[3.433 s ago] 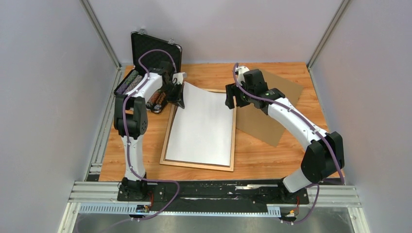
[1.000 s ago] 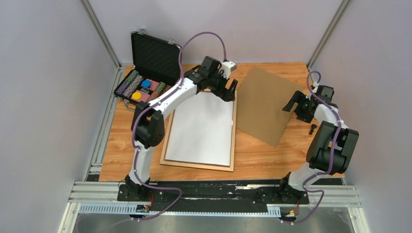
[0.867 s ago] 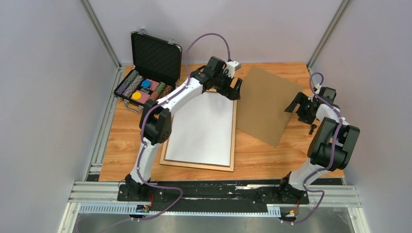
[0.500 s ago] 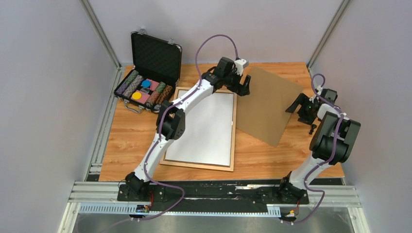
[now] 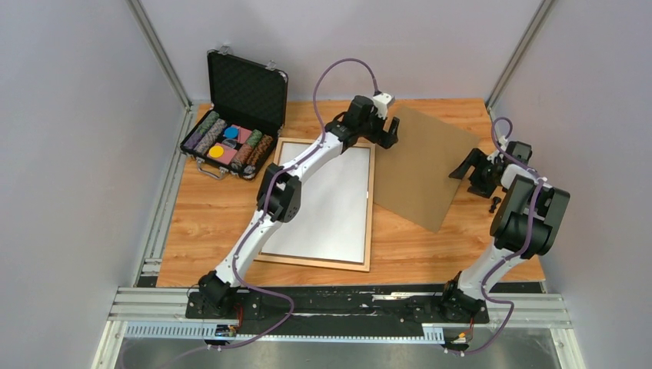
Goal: Put the photo into the frame
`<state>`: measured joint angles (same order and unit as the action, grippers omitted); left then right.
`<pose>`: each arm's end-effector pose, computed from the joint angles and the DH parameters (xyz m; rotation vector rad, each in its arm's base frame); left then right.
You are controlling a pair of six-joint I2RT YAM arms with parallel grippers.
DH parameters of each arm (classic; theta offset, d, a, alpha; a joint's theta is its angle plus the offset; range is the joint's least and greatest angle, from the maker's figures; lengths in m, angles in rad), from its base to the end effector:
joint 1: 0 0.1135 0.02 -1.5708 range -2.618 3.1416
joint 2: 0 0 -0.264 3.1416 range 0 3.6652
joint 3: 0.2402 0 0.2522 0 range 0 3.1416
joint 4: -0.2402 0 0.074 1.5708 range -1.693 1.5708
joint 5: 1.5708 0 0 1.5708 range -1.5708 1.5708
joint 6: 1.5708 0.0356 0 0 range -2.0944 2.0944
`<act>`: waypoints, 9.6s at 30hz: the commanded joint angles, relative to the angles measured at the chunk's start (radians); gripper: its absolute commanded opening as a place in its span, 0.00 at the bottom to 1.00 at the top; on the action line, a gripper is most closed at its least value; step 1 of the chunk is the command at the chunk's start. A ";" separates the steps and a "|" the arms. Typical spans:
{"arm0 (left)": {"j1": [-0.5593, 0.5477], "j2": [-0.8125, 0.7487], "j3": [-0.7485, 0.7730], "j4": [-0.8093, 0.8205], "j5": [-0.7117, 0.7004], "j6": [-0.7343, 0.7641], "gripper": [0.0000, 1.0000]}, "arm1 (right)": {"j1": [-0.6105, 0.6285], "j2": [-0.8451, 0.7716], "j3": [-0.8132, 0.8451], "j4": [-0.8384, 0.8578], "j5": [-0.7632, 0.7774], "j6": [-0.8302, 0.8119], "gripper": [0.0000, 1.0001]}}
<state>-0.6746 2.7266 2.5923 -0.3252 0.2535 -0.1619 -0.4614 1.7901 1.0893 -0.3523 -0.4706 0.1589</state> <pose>0.4705 -0.3877 0.1985 0.6926 1.9877 -0.7735 0.3257 -0.1439 0.1672 0.6169 2.4490 0.4968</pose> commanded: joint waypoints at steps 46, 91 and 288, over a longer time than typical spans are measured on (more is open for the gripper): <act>-0.036 0.119 0.097 0.010 -0.046 -0.198 1.00 | -0.002 0.093 0.009 0.046 -0.346 0.075 0.74; -0.062 0.060 -0.033 -0.032 0.208 -0.322 0.97 | -0.044 0.073 -0.074 0.540 -0.733 0.263 0.41; 0.013 -0.754 -0.558 -0.200 0.282 -0.572 1.00 | 0.646 -0.430 0.483 -0.447 0.157 -0.070 0.52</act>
<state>-0.6697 2.0571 2.0296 -0.5140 0.5594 -0.7277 0.1764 1.3880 1.5318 -0.8051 -0.2306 0.0624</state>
